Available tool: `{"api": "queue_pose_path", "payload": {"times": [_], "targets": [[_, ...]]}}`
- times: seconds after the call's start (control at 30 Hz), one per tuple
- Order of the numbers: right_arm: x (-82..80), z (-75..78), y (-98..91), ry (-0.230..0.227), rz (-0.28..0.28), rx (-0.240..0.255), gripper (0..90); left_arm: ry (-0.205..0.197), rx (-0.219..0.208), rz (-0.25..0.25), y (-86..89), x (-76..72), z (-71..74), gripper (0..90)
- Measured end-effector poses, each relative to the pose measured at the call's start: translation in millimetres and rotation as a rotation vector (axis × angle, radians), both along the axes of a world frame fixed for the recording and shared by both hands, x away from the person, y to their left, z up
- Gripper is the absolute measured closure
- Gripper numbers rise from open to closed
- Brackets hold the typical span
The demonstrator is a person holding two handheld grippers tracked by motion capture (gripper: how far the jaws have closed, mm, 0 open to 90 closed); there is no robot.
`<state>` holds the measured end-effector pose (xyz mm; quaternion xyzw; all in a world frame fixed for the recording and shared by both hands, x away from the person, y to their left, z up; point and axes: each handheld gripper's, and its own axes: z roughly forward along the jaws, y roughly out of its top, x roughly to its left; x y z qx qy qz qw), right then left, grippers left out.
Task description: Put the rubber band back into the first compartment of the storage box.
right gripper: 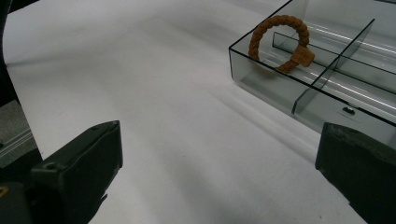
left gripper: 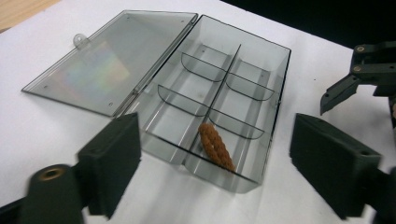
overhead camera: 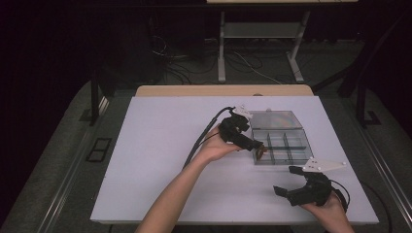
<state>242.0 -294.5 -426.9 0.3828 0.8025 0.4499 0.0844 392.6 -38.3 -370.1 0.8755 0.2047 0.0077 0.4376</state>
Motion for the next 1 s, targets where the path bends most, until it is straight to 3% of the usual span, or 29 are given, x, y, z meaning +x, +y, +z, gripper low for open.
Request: {"api": "queue_pose_path", "payload": {"times": [0.17,0.27,0.77,1.0], "targets": [[-0.5,0.0,0.1,0.004,0.001,-0.003,0.8,0.003,0.002,0.026,14.7,-3.2,4.4,5.2],[-0.2,0.0,0.2,0.001,0.001,-0.004,0.8,0.005,-0.018,0.043,24.8,-5.9,6.6,0.3],[-0.6,-0.1,1.8,0.005,0.001,-0.007,0.8,-0.025,-0.061,0.115,78.5,-24.6,14.5,0.0],[-0.6,-0.3,2.1,0.001,0.005,-0.011,0.8,-0.033,-0.048,0.142,102.1,-34.5,13.6,0.0]]}}
